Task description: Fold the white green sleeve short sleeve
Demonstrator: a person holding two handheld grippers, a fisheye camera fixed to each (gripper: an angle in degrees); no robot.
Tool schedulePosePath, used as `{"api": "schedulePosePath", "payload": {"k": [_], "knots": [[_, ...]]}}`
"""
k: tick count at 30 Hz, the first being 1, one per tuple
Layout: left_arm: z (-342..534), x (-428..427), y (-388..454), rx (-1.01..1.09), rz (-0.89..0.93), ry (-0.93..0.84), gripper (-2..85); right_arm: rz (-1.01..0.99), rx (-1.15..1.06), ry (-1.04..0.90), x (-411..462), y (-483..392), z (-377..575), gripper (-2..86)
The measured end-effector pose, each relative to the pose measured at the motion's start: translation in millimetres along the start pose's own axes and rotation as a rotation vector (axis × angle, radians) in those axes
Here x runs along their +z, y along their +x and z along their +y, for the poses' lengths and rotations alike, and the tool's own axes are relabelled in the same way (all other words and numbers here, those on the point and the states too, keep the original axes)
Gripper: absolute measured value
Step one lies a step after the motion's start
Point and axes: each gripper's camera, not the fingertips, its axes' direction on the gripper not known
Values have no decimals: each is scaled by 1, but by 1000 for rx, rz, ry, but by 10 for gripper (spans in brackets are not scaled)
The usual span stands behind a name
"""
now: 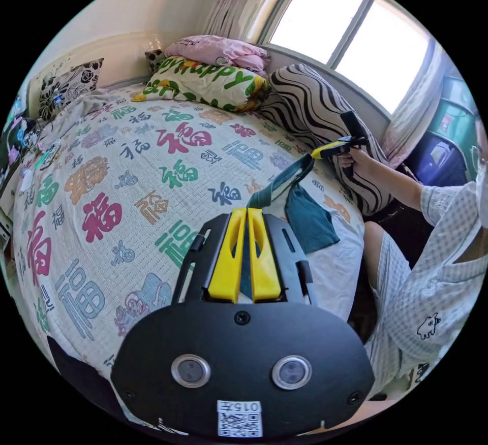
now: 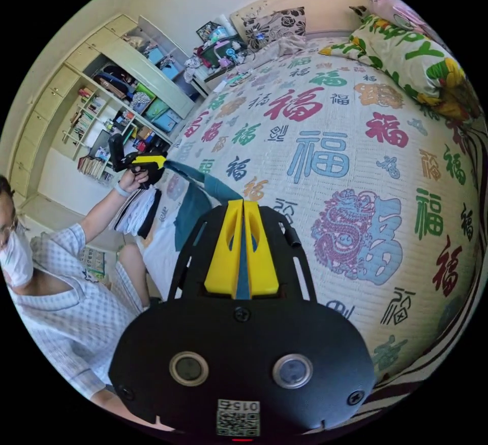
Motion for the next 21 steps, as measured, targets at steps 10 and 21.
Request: {"api": "schedulePosePath", "payload": {"k": [10,21], "knots": [[171,-15,166,19,106,-193,-3,5,-87,-239,10,-120,195,-10],[236,6,260,101,59,-453,-3,87,-141,-412,42,-175,288,-10]]}}
